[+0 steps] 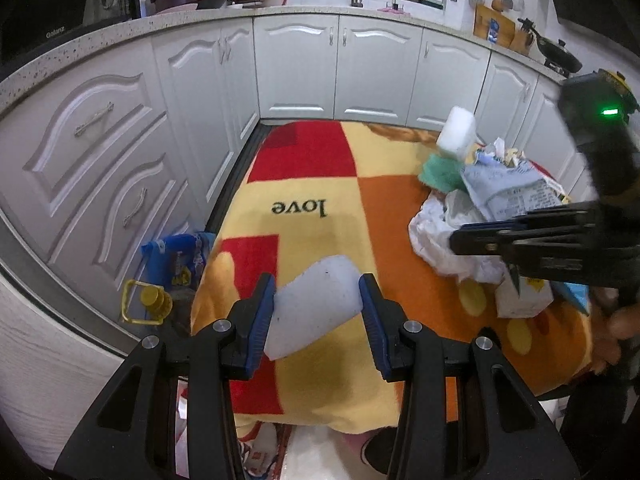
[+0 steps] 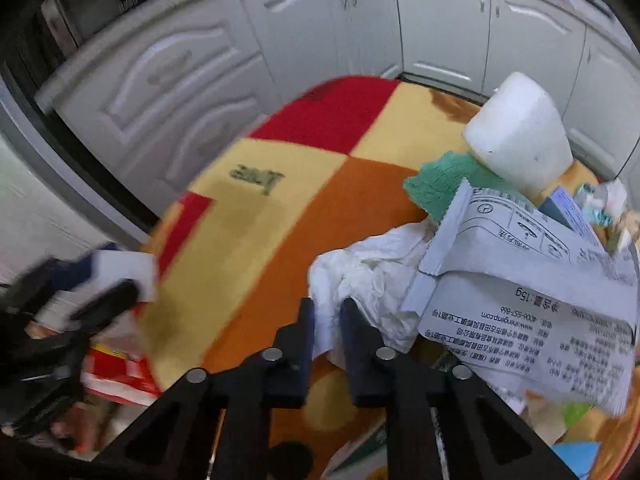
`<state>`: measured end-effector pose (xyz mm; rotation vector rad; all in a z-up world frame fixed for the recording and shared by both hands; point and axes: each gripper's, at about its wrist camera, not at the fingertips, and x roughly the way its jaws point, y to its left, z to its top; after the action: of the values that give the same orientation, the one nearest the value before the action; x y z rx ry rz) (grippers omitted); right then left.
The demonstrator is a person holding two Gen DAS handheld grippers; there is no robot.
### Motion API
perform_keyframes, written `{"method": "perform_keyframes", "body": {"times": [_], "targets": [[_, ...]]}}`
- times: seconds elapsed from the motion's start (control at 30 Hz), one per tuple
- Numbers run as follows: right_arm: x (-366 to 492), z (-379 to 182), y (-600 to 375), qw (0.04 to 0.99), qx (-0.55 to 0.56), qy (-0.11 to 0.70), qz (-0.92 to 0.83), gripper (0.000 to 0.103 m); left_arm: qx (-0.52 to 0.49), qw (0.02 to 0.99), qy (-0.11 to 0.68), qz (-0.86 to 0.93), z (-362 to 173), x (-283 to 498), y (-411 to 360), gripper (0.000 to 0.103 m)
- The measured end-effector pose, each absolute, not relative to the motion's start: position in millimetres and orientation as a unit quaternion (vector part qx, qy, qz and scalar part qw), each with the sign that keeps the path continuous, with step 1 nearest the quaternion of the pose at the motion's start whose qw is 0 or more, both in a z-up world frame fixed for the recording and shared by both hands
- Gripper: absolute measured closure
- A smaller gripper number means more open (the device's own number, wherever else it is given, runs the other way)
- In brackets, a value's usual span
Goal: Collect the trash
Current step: 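Lift the white tissues with the right gripper and carry them over the beige bin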
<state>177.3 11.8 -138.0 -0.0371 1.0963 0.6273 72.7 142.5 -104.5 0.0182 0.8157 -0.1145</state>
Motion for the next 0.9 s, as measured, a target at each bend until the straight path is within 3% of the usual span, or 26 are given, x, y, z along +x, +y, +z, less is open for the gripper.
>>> {"method": "perform_keyframes", "body": {"times": [0.2, 0.33, 0.37, 0.47, 0.7, 0.73, 0.77, 0.8, 0.83, 0.9], "targets": [[145, -97, -14, 0.818, 0.027, 0.467, 0.334, 0.091, 0.008, 0.919, 0.389, -0.057, -95, 75, 131, 0.062], [144, -102, -9, 0.824, -0.003, 0.472, 0.314, 0.091, 0.006, 0.919, 0.39, -0.056, -93, 73, 124, 0.062], [147, -107, -10, 0.819, -0.006, 0.482, 0.312, 0.086, 0.006, 0.919, 0.39, -0.056, -94, 72, 124, 0.062], [155, -125, 3, 0.811, -0.033, 0.499, 0.305, 0.052, 0.011, 0.919, 0.392, -0.05, -96, 69, 125, 0.062], [189, -174, 27, 0.805, -0.06, 0.535, 0.249, 0.044, 0.015, 0.914, 0.404, -0.034, -106, 70, 134, 0.062], [188, -174, 28, 0.815, -0.067, 0.522, 0.244, 0.044, 0.013, 0.914, 0.405, -0.033, -107, 71, 135, 0.062], [189, -174, 28, 0.82, -0.072, 0.516, 0.239, 0.053, 0.01, 0.913, 0.407, -0.033, -108, 71, 136, 0.062], [188, -174, 27, 0.823, -0.079, 0.511, 0.233, 0.075, 0.008, 0.913, 0.407, -0.033, -109, 71, 135, 0.062], [187, -172, 25, 0.825, -0.077, 0.506, 0.238, 0.086, 0.007, 0.913, 0.407, -0.035, -109, 71, 135, 0.062], [186, -166, 13, 0.815, -0.029, 0.511, 0.271, 0.092, 0.008, 0.913, 0.406, -0.034, -108, 70, 132, 0.062]]}}
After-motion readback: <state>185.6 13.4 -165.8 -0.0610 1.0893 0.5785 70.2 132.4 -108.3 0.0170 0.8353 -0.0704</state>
